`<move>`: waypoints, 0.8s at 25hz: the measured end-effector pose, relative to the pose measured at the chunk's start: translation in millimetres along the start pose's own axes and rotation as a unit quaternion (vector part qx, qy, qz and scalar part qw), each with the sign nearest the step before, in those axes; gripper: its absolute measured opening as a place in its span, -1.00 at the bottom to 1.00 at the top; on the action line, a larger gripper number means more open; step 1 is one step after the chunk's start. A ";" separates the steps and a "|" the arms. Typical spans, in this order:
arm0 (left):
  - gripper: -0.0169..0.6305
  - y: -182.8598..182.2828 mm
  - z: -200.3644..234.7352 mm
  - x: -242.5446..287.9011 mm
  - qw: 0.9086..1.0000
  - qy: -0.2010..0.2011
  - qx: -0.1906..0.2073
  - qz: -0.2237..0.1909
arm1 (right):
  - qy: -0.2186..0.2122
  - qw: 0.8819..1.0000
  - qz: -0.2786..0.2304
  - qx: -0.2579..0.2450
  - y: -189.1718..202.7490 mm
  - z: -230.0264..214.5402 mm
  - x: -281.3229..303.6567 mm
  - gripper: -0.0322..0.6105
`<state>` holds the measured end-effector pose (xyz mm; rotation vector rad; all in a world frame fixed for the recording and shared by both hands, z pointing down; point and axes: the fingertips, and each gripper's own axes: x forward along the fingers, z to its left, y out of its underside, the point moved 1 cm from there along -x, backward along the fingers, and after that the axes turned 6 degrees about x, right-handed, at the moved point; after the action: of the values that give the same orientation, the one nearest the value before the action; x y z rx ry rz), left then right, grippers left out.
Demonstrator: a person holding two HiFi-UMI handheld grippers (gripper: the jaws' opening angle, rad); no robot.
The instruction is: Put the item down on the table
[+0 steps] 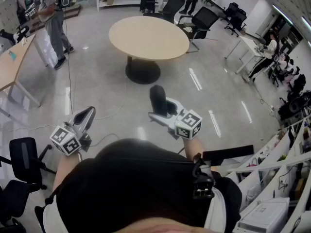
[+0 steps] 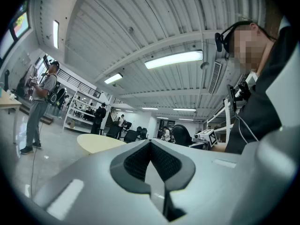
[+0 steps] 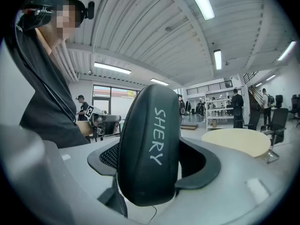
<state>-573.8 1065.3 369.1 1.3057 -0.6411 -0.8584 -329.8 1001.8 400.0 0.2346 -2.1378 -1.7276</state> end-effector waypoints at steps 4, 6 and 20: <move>-0.97 0.7 4.3 2.0 1.000 0.002 0.002 -0.003 | -0.001 1.000 -0.002 -0.002 -1.4 -2.9 4.2 0.23; -0.97 -0.5 6.9 2.9 1.000 -0.001 0.002 0.000 | -0.001 1.000 -0.004 -0.002 -3.8 -4.3 7.0 0.23; -0.97 4.2 -6.0 44.3 1.000 0.016 -0.001 0.014 | 0.005 1.000 -0.001 0.024 2.3 -35.7 -13.3 0.24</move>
<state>-543.8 1031.9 369.5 1.3039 -0.6322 -0.8148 -303.4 974.9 405.8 0.2569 -2.1735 -1.6744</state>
